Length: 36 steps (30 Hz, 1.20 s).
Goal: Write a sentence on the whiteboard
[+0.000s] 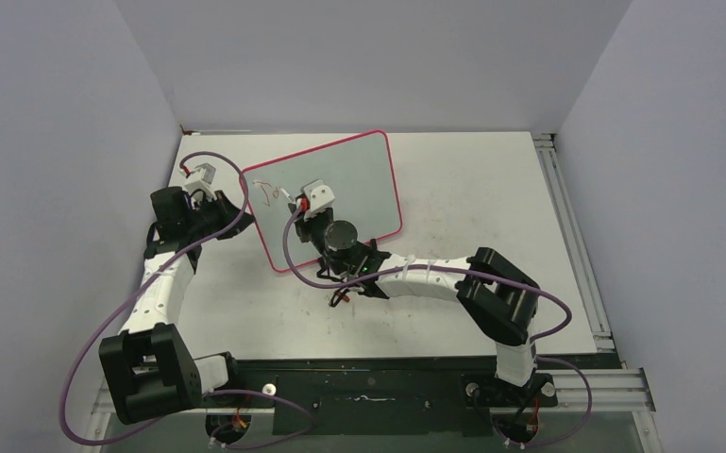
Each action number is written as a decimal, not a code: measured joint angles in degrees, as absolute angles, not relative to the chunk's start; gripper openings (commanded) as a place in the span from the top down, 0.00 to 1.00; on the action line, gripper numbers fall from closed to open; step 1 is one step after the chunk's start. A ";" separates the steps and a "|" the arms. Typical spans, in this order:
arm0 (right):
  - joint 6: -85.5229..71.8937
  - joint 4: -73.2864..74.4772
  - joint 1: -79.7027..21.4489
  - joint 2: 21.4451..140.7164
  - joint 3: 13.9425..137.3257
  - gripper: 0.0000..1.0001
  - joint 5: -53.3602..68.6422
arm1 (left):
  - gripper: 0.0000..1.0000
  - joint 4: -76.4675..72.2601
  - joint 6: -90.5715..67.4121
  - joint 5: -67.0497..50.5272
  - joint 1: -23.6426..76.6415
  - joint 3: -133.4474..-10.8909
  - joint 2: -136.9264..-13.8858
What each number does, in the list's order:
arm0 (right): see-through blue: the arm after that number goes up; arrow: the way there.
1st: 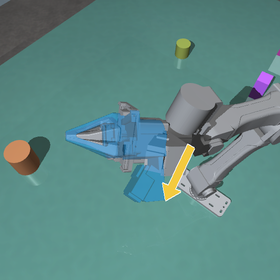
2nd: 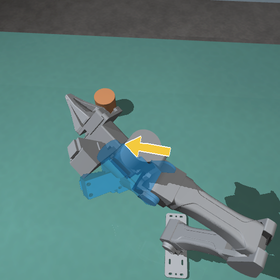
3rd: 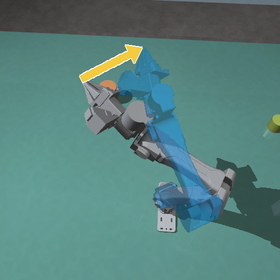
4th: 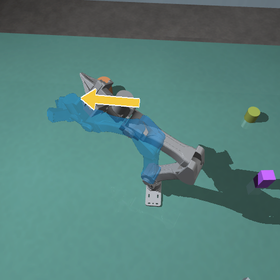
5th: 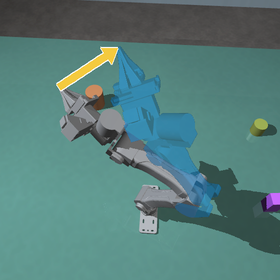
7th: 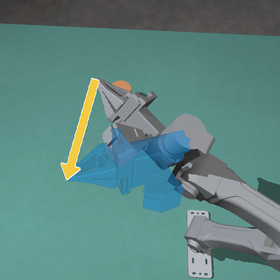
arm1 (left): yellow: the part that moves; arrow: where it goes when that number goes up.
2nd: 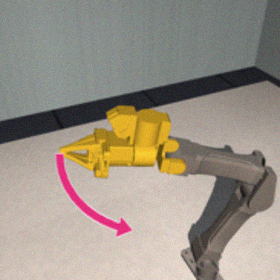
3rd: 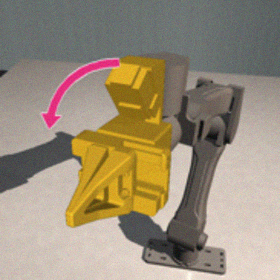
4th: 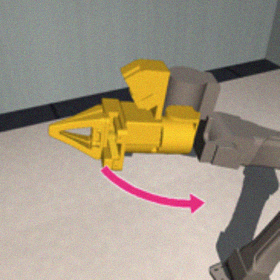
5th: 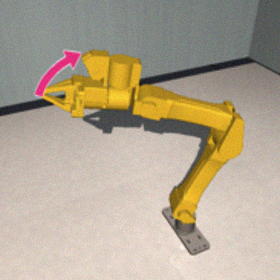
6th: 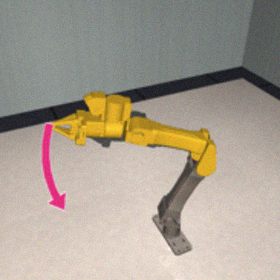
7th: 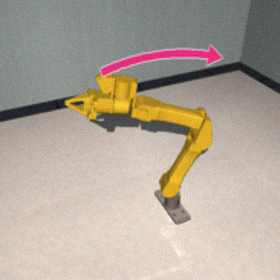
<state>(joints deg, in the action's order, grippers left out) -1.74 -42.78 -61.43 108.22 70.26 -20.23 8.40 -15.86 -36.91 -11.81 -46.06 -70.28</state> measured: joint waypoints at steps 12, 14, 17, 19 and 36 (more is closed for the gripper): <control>-1.96 -42.33 -60.71 108.33 70.50 0.95 -20.84 | 1.00 8.40 -15.86 -36.91 -11.77 -46.06 -70.28; -2.02 -42.24 -60.66 108.42 70.50 0.95 -20.86 | 1.00 8.38 -15.84 -36.88 -11.77 -46.06 -70.28; -2.17 -41.91 -60.42 108.53 70.50 0.95 -20.93 | 1.00 8.38 -15.84 -36.86 -11.77 -46.06 -70.28; -2.17 -41.87 -60.42 108.53 70.50 0.95 -20.99 | 1.00 8.38 -15.84 -36.84 -11.77 -46.06 -70.28; -3.49 -41.89 -60.47 108.53 68.42 0.95 -21.47 | 1.00 8.43 -15.75 -35.97 -11.77 -46.06 -70.28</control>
<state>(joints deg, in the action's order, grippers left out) -3.49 -41.89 -60.47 108.53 68.42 -21.47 8.43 -15.75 -35.97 -11.77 -46.06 -70.28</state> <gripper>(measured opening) 0.151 0.006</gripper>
